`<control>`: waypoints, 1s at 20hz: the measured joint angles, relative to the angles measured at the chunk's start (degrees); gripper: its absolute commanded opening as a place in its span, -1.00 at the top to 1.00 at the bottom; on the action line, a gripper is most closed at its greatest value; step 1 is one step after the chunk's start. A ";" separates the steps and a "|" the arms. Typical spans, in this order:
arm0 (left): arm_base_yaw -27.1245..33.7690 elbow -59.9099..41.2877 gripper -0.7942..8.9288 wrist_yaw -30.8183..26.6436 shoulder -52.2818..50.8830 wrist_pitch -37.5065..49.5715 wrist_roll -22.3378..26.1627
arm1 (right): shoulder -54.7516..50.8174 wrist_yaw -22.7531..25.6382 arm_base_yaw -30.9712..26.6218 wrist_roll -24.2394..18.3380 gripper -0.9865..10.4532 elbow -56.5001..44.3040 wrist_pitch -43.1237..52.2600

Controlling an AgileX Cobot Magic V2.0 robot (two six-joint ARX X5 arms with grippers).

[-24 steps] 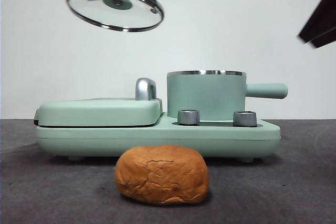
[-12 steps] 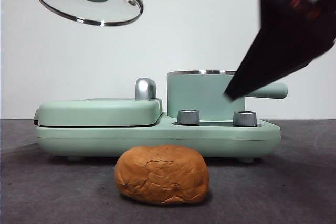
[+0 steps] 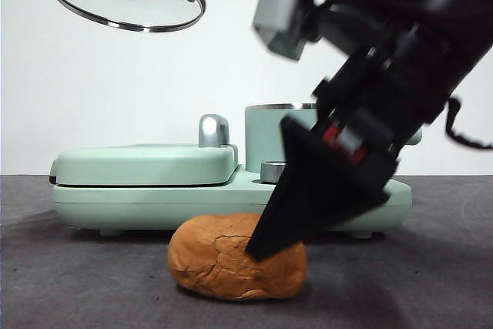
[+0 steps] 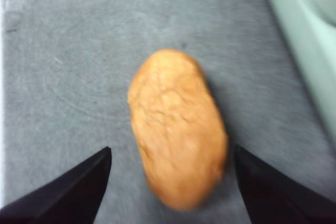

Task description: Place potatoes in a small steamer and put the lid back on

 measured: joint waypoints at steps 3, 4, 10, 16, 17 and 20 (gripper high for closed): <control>0.00 0.00 0.82 0.00 0.00 0.00 0.00 | 2.80 1.03 1.29 0.79 0.48 0.00 1.40; 0.02 0.00 0.82 0.00 0.00 0.00 0.00 | 2.91 1.84 1.55 1.66 0.48 0.00 1.46; 0.00 0.00 0.82 0.00 0.00 0.00 0.00 | -4.33 3.67 0.83 9.25 0.48 4.39 -9.53; 0.00 0.00 0.82 0.00 0.00 0.00 0.00 | -8.98 11.98 -1.36 19.30 0.48 19.96 -31.15; 0.00 0.00 0.82 0.00 0.00 0.00 0.00 | -8.98 13.27 -2.03 20.74 0.48 22.91 -34.32; 0.00 0.00 0.82 0.00 0.00 -0.11 0.00 | -8.87 14.84 -3.93 23.08 0.48 28.65 -38.10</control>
